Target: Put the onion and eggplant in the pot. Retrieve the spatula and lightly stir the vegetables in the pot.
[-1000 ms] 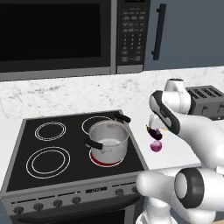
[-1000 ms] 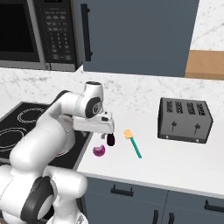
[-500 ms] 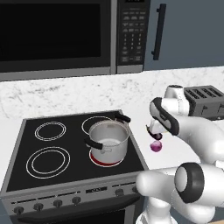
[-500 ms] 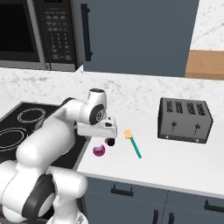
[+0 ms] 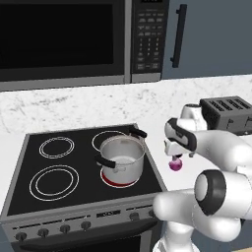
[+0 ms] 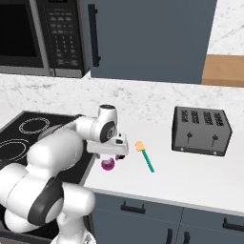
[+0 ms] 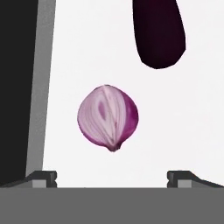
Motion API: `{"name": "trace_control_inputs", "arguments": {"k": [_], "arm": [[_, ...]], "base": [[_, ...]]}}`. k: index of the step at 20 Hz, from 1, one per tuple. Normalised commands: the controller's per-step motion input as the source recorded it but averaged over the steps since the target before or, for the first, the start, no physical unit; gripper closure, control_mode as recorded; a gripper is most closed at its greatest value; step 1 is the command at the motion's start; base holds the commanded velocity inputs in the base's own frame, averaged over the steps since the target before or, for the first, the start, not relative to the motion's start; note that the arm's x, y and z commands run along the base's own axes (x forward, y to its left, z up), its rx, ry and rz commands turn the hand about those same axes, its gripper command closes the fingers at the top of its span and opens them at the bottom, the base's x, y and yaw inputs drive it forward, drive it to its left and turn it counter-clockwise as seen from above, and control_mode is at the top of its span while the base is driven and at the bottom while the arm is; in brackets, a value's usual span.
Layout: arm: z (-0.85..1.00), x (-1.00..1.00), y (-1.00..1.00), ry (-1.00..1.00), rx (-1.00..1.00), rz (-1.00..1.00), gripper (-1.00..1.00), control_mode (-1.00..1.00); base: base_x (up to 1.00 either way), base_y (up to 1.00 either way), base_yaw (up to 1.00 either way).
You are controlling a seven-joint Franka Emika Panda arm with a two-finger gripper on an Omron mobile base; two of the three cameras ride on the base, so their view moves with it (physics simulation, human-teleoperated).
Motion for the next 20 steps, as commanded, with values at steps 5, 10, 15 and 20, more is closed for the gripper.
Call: {"name": "trace_control_inputs", "arguments": {"k": [5, 10, 15, 20], "arm": [[-0.36, 0.15, 0.0, 0.0, 0.0, 0.0, -1.0, -1.0], [-0.33, 0.16, 0.0, 0.0, 0.0, 0.0, -1.0, -1.0], [-0.27, 0.18, 0.0, 0.0, 0.0, 0.0, -1.0, -1.0], [-0.32, 0.04, 0.01, 0.0, 0.0, 0.0, -1.0, -1.0]], "base": [[0.0, 0.0, 0.0], [0.0, 0.0, 0.0], [0.0, 0.0, 0.0], [0.0, 0.0, 0.0]]}}
